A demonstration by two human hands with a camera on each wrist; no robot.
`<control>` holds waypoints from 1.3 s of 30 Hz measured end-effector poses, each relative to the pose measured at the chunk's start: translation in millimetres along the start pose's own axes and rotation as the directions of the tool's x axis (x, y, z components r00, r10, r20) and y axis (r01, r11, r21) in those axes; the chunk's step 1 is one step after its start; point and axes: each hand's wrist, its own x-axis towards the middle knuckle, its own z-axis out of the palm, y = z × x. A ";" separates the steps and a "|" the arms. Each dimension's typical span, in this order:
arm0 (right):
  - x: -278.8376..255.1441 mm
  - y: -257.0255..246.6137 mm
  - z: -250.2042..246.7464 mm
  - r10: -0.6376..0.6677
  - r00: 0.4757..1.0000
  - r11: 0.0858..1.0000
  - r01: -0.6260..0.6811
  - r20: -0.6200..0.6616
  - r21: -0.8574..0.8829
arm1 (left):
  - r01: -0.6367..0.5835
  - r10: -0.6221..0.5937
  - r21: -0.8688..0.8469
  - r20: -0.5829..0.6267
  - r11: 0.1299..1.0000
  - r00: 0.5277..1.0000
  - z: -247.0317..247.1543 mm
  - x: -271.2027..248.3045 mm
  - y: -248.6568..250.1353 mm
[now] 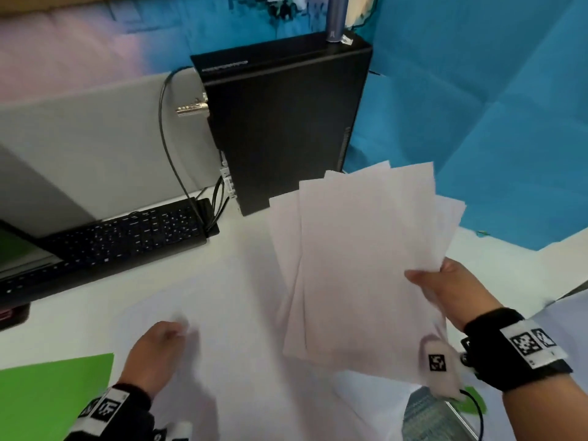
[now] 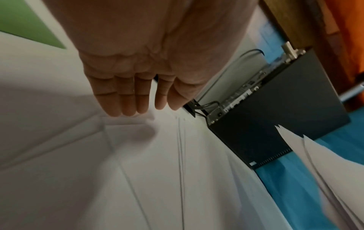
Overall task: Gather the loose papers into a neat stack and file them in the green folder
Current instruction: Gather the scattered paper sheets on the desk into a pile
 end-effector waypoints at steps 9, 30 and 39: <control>49.6 -18.6 131.9 0.151 0.948 0.843 0.026 0.281 -0.538 | 0.240 -0.128 -0.454 0.264 0.858 0.956 28.1 -25.3 -4.1; 69.0 -32.1 168.8 0.070 0.945 0.793 0.141 0.319 -0.592 | 0.313 -0.160 -0.501 0.325 0.807 0.932 47.4 -12.1 7.7; 69.3 -43.5 162.3 0.186 0.924 0.826 0.038 0.334 -0.563 | 0.308 -0.153 -0.505 0.325 0.806 0.933 47.3 -13.0 6.8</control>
